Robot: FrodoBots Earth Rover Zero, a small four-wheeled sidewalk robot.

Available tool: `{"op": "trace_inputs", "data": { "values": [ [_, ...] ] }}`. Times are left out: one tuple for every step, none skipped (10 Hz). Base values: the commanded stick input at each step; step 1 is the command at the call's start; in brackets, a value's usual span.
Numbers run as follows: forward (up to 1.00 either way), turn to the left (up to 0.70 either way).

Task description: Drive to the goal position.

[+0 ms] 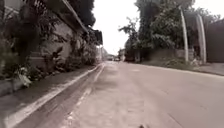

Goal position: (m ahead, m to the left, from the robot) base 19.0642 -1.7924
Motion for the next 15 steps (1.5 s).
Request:
{"op": "trace_inputs", "data": {
  "values": [
    [0.7,0.0],
    [0.7,0.0],
    [0.7,0.0],
    [0.7,0.0],
    [0.7,-0.2],
    [0.7,-0.11],
    [0.7,-0.02],
    [0.7,0.0],
    [0.7,0.0],
    [0.7,0.0],
    [0.7,0.0],
    [0.7,0.0],
    [0.7,0.0],
    [0.7,0.0],
    [0.7,0.08]
  ]
}}
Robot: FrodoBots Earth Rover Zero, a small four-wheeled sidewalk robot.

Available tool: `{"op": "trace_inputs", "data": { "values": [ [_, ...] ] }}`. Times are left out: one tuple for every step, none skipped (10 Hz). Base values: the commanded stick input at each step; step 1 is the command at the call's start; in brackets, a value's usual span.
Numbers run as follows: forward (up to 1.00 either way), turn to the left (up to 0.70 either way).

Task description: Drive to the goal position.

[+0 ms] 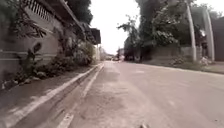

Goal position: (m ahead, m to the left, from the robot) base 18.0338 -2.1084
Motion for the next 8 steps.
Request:
{"op": "trace_inputs", "data": {
  "values": [
    [0.7,0.33],
    [0.7,0.35],
    [0.7,0.31],
    [0.7,0.25],
    [0.7,0.04],
    [0.7,0.01],
    [0.7,0.0],
    [0.7,0.0]
  ]
}}
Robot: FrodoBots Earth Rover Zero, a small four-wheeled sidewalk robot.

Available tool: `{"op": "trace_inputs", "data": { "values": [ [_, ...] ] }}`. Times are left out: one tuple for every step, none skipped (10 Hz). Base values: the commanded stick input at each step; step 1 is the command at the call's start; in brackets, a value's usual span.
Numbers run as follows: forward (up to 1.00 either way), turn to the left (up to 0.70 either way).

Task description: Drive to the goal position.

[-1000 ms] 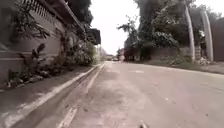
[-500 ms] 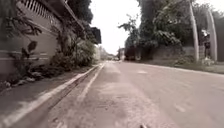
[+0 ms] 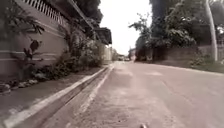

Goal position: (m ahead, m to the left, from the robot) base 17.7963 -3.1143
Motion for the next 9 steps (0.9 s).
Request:
{"op": "trace_inputs", "data": {
  "values": [
    [0.7,0.0],
    [0.7,0.0],
    [0.7,0.0],
    [0.7,0.0],
    [0.7,0.0],
    [0.7,0.0],
    [0.7,0.0],
    [0.7,0.0],
    [0.7,0.0]
  ]
}}
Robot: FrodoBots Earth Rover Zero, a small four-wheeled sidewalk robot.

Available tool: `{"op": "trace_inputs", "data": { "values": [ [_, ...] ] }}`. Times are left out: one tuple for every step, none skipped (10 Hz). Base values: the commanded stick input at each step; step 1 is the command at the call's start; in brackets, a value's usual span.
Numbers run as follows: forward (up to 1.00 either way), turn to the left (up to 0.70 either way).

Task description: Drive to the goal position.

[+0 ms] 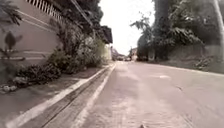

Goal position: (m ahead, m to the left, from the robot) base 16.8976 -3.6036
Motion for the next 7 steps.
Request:
{"op": "trace_inputs", "data": {
  "values": [
    [0.7,0.0],
    [0.7,0.0],
    [0.7,0.0],
    [0.7,-0.15],
    [0.7,-0.23],
    [0.7,-0.28],
    [0.7,-0.13]
  ]
}}
